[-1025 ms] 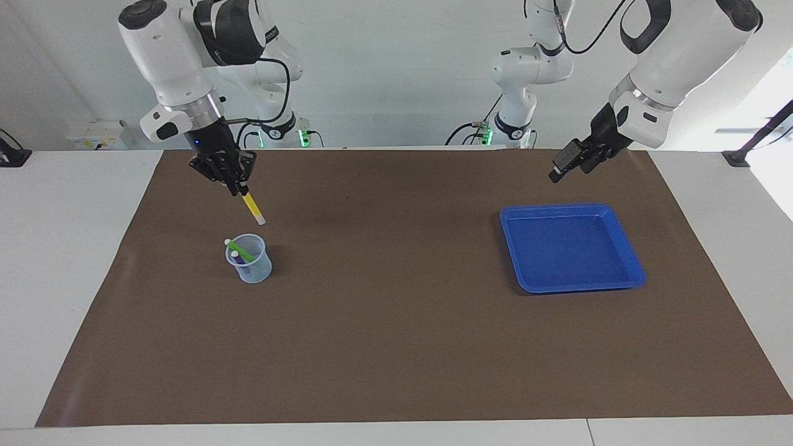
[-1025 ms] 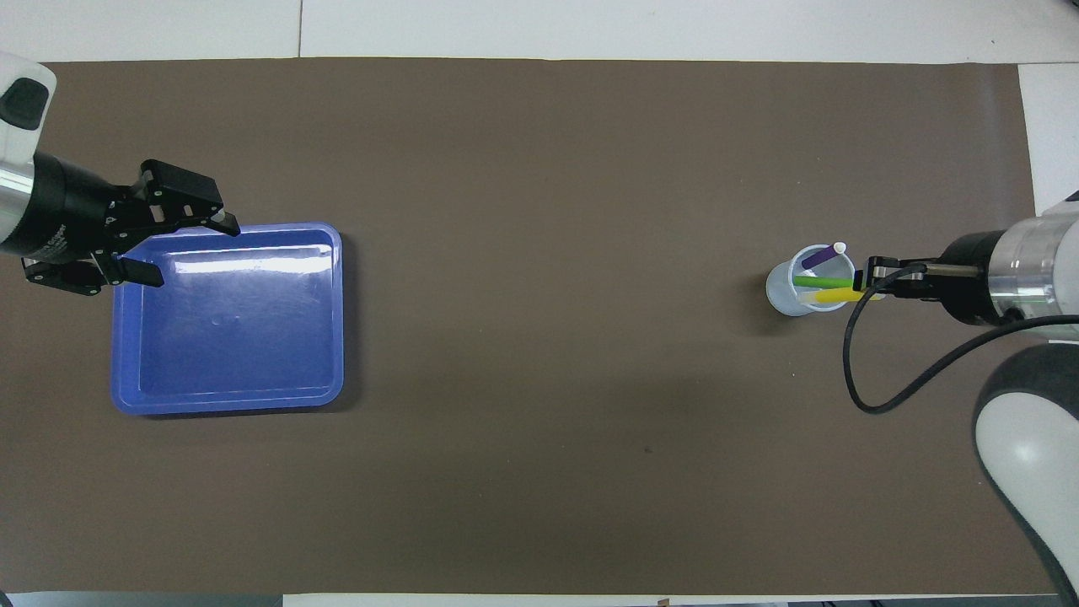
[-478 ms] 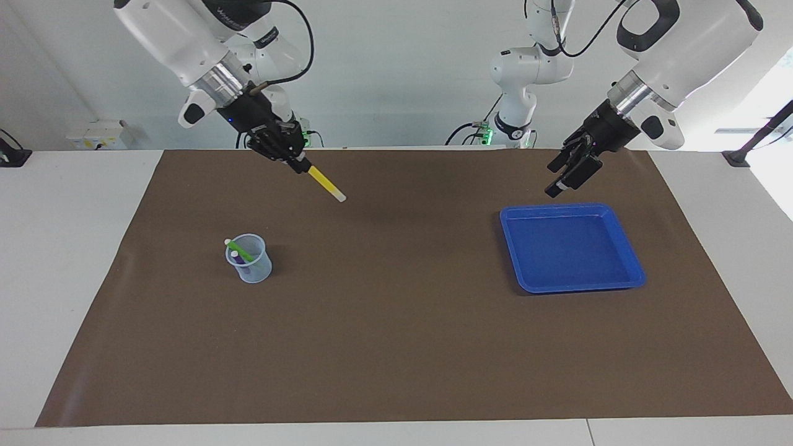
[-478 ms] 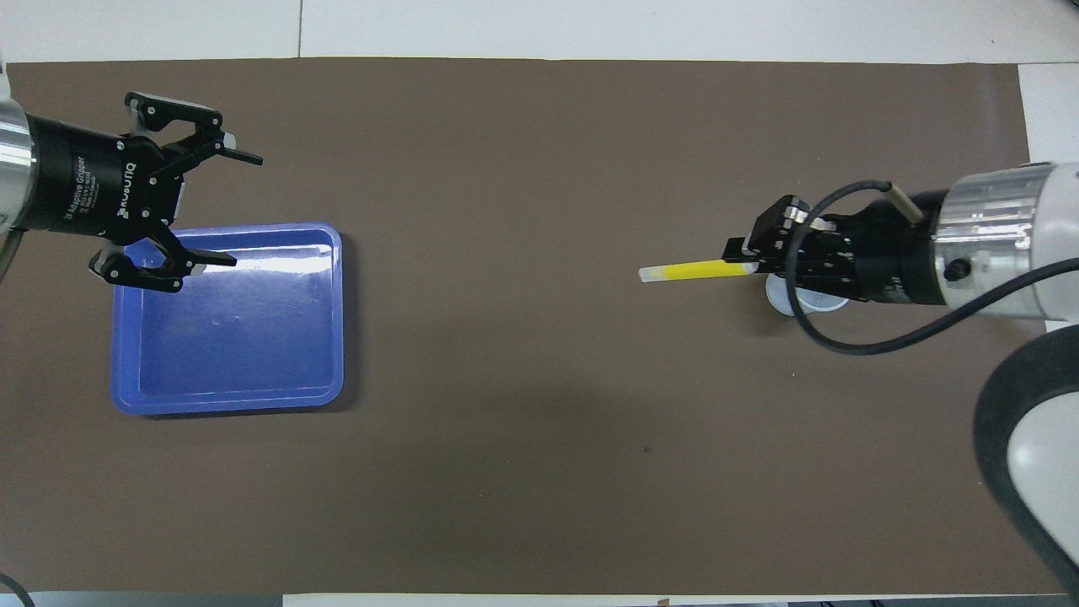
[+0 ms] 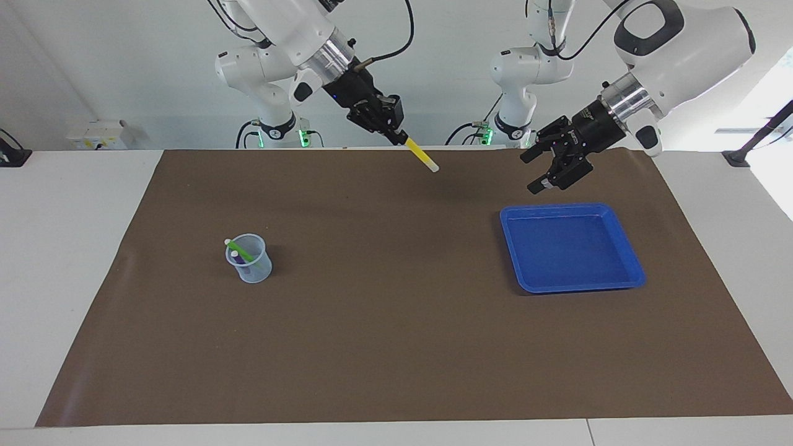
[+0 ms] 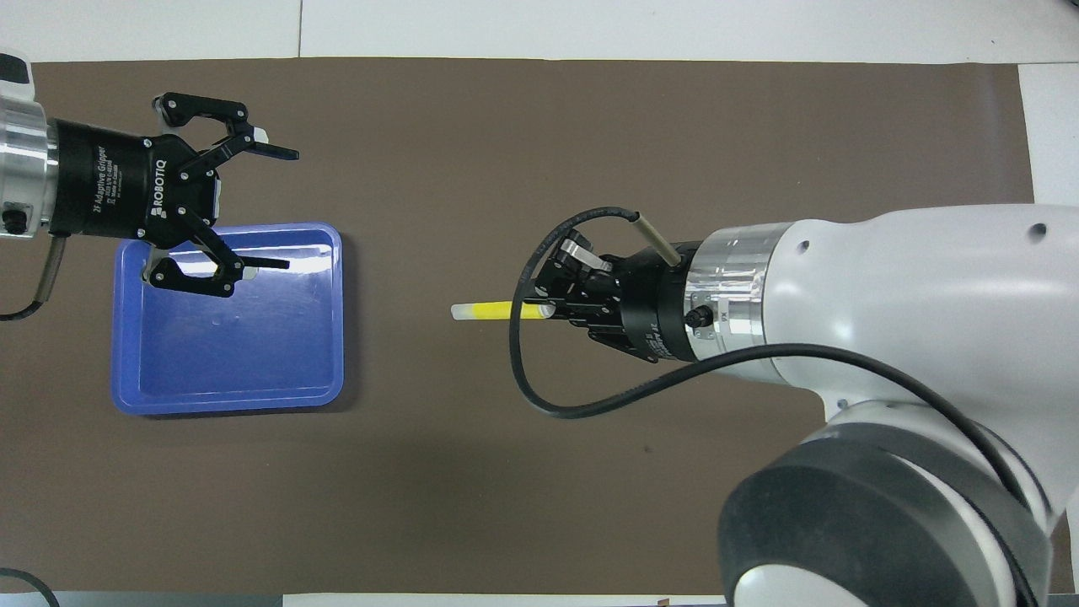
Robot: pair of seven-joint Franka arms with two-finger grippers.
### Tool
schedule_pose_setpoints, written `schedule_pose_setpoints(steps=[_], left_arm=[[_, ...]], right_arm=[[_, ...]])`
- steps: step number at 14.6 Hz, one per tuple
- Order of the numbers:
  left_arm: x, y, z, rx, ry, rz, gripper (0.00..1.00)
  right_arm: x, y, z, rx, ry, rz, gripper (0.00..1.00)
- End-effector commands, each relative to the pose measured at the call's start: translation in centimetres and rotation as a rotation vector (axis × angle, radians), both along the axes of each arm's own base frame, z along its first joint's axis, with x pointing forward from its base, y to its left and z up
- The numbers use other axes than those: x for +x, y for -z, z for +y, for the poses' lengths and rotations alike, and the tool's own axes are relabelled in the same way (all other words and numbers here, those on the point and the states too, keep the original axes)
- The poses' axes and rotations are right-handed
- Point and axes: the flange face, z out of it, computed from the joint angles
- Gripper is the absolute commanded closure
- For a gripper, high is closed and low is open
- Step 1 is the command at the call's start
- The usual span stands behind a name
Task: Right arm passes pens to left for tray arrangement
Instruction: 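Carry the yellow pen toward the left gripper while the left gripper opens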
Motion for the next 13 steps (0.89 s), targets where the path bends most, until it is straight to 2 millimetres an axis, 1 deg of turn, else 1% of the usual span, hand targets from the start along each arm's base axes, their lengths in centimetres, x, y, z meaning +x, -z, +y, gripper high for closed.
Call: schedule_pose_setpoints(steps=[1,2,4,6,8,10,12,13], left_arm=[[-2.1,-0.2,-0.7,-0.021,0.012,0.043,0.00],[-2.5,0.1,-1.0,-0.028,0.003,0.084,0.00],[-2.6,-0.1,-1.3,-0.036,-0.047,0.137,0.00],[-2.8,-0.5,-2.8,-0.041,-0.055,0.159,0.00],[-3.4,-0.6,-5.0,-0.032,-0.073,0.191,0.00],[-4.2,-0.9,-6.7,-0.026,-0.052,0.188,0.00],[-5.1,-1.7,-7.2,-0.022,-0.037,0.181,0.01],[-5.5,-2.0,-7.7,-0.020,-0.030,0.178,0.03]], right_arm=[[1.3,-1.0,1.3,0.071,0.045,0.012,1.00],[1.6,-1.6,1.7,0.081,0.049,0.010,1.00],[2.6,-2.0,2.4,0.097,0.068,0.021,1.00],[3.0,-2.2,3.1,0.106,0.068,0.019,1.00],[2.4,-2.2,4.7,0.118,0.057,0.008,1.00],[2.3,-2.0,5.1,0.113,0.062,0.015,1.00],[2.2,-1.7,5.5,0.106,0.055,0.017,1.00],[2.1,-1.6,5.8,0.105,0.051,0.018,1.00]])
